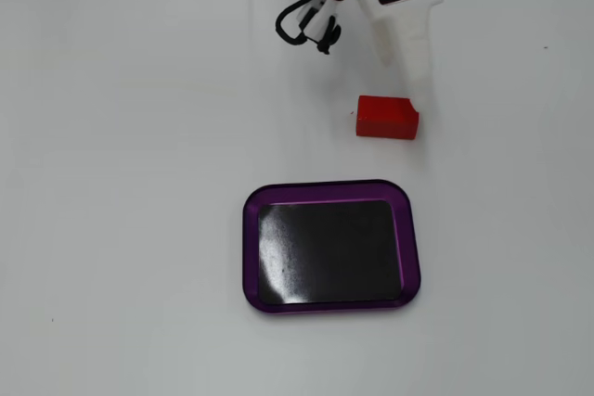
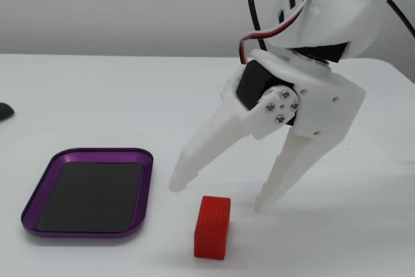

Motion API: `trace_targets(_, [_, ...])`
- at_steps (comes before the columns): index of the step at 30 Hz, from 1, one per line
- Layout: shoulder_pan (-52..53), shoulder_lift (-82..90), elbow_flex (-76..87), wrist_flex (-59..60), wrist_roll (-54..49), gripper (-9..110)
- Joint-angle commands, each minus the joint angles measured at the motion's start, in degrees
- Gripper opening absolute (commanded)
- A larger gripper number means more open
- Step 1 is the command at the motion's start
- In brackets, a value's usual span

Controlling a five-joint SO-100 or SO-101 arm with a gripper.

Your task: Pick up the cube and place it in the box.

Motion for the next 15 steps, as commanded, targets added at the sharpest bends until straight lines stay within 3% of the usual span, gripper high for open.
trace_targets(1, [0.26,0.18,-0.09,-2.72,-0.26,30])
trace_targets(15, [0.35,-10.37,0.62,-8.26,0.26,30])
